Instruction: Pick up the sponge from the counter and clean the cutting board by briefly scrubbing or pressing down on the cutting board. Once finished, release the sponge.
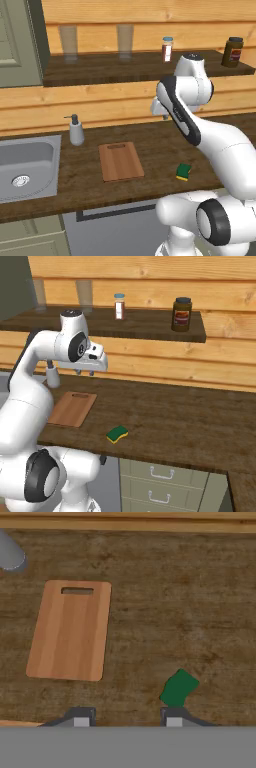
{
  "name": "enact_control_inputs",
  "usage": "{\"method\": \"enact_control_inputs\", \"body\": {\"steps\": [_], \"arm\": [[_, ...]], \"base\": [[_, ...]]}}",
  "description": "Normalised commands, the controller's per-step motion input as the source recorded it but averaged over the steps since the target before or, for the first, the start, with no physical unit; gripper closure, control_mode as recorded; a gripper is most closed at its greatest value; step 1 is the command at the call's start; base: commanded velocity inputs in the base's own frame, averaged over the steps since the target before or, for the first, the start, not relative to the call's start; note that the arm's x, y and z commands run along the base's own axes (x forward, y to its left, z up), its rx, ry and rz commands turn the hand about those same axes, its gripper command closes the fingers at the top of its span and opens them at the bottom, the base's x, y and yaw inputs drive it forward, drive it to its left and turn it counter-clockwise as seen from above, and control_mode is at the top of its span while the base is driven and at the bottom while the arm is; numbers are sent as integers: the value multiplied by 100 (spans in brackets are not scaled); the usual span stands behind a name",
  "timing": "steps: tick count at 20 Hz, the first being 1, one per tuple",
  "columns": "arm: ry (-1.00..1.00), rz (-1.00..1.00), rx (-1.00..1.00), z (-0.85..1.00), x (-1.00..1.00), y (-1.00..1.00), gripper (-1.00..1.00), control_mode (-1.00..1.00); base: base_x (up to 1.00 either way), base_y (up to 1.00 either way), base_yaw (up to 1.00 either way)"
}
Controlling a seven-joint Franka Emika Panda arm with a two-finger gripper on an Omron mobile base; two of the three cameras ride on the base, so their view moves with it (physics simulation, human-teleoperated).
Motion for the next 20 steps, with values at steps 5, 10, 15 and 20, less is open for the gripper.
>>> {"method": "enact_control_inputs", "body": {"steps": [5, 10, 15, 20], "arm": [[-1, -15, 0, -31, -38, -6, -100, -100], [0, -38, 0, -63, -65, -34, -100, -100], [0, -22, 3, -51, -25, -59, -100, -100], [0, -8, 5, -36, -3, -40, -100, -100]], "base": [[0, 0, 0], [0, 0, 0], [0, 0, 0], [0, 0, 0]]}}
